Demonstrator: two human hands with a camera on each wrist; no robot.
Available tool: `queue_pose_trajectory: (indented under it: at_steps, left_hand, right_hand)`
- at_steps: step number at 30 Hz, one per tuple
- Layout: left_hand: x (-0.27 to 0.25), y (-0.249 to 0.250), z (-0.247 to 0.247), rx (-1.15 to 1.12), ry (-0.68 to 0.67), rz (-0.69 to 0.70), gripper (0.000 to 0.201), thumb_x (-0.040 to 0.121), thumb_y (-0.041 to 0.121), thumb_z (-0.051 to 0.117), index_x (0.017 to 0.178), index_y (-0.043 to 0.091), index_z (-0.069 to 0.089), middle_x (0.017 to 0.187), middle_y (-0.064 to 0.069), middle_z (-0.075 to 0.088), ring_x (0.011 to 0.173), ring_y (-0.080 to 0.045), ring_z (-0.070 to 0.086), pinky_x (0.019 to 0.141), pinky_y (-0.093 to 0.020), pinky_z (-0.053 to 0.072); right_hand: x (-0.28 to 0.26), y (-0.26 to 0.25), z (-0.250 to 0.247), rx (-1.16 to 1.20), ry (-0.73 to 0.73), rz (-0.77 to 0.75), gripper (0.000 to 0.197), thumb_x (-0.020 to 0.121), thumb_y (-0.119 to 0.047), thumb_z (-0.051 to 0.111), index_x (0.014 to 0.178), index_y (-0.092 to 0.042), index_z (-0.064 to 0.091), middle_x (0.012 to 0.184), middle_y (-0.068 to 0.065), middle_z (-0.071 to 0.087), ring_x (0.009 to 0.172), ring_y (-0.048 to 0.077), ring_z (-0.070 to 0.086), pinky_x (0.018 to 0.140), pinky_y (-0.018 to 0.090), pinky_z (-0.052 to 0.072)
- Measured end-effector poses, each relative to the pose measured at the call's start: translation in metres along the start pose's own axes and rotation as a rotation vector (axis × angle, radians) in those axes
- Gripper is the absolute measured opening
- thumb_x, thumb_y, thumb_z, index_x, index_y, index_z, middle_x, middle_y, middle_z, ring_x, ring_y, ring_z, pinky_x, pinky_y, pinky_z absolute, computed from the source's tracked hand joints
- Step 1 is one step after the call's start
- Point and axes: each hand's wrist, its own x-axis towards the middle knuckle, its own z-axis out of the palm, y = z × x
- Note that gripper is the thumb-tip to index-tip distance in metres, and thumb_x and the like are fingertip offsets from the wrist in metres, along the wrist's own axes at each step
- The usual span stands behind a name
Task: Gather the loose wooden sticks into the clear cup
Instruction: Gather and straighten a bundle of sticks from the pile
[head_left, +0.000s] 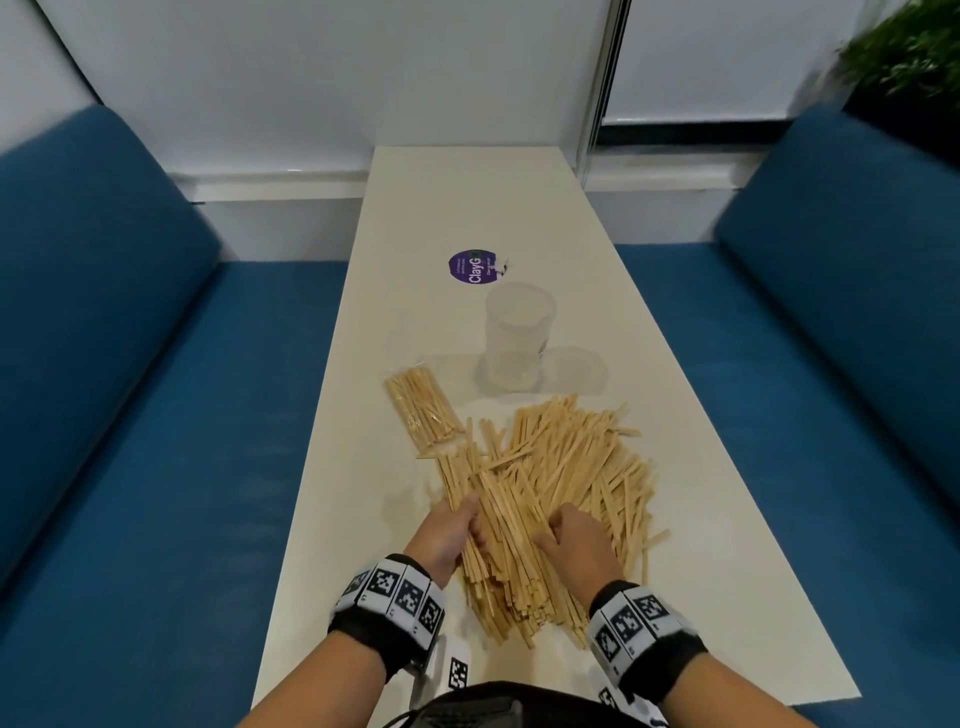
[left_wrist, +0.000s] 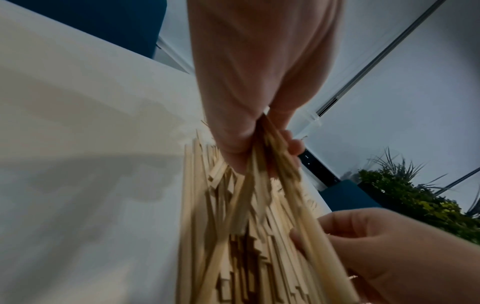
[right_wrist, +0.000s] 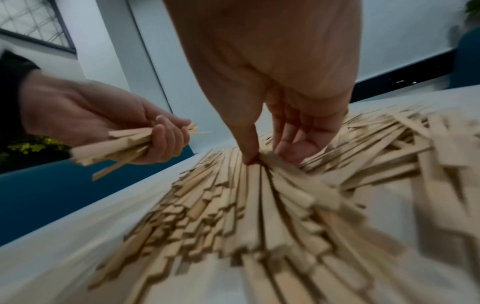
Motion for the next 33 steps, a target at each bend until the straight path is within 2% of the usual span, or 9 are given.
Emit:
queue_pose_trajectory:
  at_steps: [3, 8, 13, 16, 20, 23, 26, 30, 33]
  left_hand:
    - [0.006, -0.004, -0.003, 0.014, -0.011, -0.058, 0.058, 0.098, 0.025, 0.044, 0.139, -0.011, 0.024, 0.053, 0.0, 0.04, 0.043, -0.012, 0.04, 0.045, -0.023, 0.041]
    - [0.011, -0.005, -0.001, 0.166, -0.033, 0.0, 0.07, 0.095, 0.034, 0.048, 0.145, -0.003, 0.016, 0.056, 0.002, 0.036, 0.049, -0.01, 0.035, 0.044, -0.021, 0.037]
    - [0.008, 0.0, 0.012, 0.156, -0.09, 0.003, 0.094, 0.079, 0.061, 0.055, 0.145, 0.004, 0.021, 0.059, 0.004, 0.043, 0.053, -0.011, 0.042, 0.063, -0.027, 0.043]
    - [0.0, 0.008, 0.021, 0.21, -0.144, 0.02, 0.123, 0.056, 0.082, 0.053, 0.144, 0.002, 0.023, 0.112, -0.018, 0.064, 0.099, -0.034, 0.063, 0.088, -0.043, 0.049]
    - [-0.004, 0.014, 0.025, 0.185, -0.155, 0.07, 0.115, 0.059, 0.076, 0.058, 0.137, -0.006, 0.036, 0.088, -0.009, 0.064, 0.064, -0.015, 0.058, 0.053, -0.023, 0.048]
    - [0.005, 0.011, 0.024, 0.083, -0.063, 0.052, 0.079, 0.087, 0.054, 0.052, 0.136, -0.006, 0.035, 0.105, -0.012, 0.063, 0.084, -0.018, 0.063, 0.062, -0.021, 0.049]
    - [0.007, 0.014, 0.02, 0.006, 0.027, 0.118, 0.044, 0.094, 0.047, 0.041, 0.092, 0.004, 0.052, 0.084, -0.01, 0.056, 0.074, -0.022, 0.057, 0.063, -0.028, 0.045]
    - [-0.012, 0.038, 0.022, 0.025, 0.23, 0.358, 0.05, 0.097, 0.045, 0.032, 0.067, 0.008, 0.048, 0.06, -0.001, 0.044, 0.057, -0.017, 0.043, 0.064, -0.031, 0.036]
    - [-0.021, 0.054, 0.025, -0.002, 0.285, 0.533, 0.042, 0.098, 0.041, 0.034, 0.085, 0.004, 0.051, 0.063, -0.001, 0.051, 0.056, -0.014, 0.047, 0.063, -0.027, 0.04]
  right_hand:
    - [-0.001, 0.0, -0.005, 0.016, -0.014, 0.029, 0.025, 0.091, -0.026, 0.057, 0.108, -0.009, 0.061, 0.098, 0.003, 0.063, 0.091, 0.018, 0.059, 0.081, 0.027, 0.048]
    - [-0.001, 0.007, -0.021, 0.186, 0.024, 0.014, 0.023, 0.087, -0.023, 0.064, 0.069, -0.023, 0.05, 0.065, -0.009, 0.045, 0.062, 0.006, 0.045, 0.065, 0.018, 0.037]
    - [-0.01, -0.009, -0.034, 0.396, 0.037, -0.069, 0.015, 0.083, -0.028, 0.069, 0.092, -0.019, 0.063, 0.075, -0.008, 0.058, 0.069, 0.006, 0.054, 0.062, 0.015, 0.04]
    - [-0.017, -0.027, -0.034, 0.404, 0.002, -0.182, 0.016, 0.085, -0.034, 0.065, 0.077, -0.021, 0.066, 0.064, -0.009, 0.062, 0.055, 0.001, 0.053, 0.054, 0.013, 0.041]
    - [-0.022, -0.039, -0.025, 0.391, -0.035, -0.253, 0.012, 0.088, -0.018, 0.06, 0.082, -0.016, 0.07, 0.071, -0.002, 0.071, 0.062, 0.003, 0.064, 0.059, 0.014, 0.051]
    - [-0.02, -0.039, -0.022, 0.418, -0.027, -0.283, 0.012, 0.087, -0.02, 0.064, 0.094, -0.016, 0.073, 0.08, -0.003, 0.071, 0.073, 0.002, 0.065, 0.065, 0.011, 0.052]
    - [-0.02, -0.04, -0.023, 0.451, -0.044, -0.243, 0.021, 0.084, -0.034, 0.067, 0.1, -0.022, 0.069, 0.087, -0.007, 0.069, 0.08, 0.003, 0.064, 0.071, 0.016, 0.053]
    - [-0.008, -0.037, -0.023, 0.428, -0.192, 0.088, 0.045, 0.09, -0.056, 0.043, 0.111, -0.018, 0.056, 0.1, -0.002, 0.062, 0.091, 0.014, 0.061, 0.08, 0.028, 0.052]
    - [0.005, -0.041, -0.027, 0.875, -0.456, 0.403, 0.054, 0.091, -0.058, 0.037, 0.107, -0.008, 0.048, 0.081, 0.009, 0.055, 0.072, 0.025, 0.056, 0.067, 0.035, 0.048]
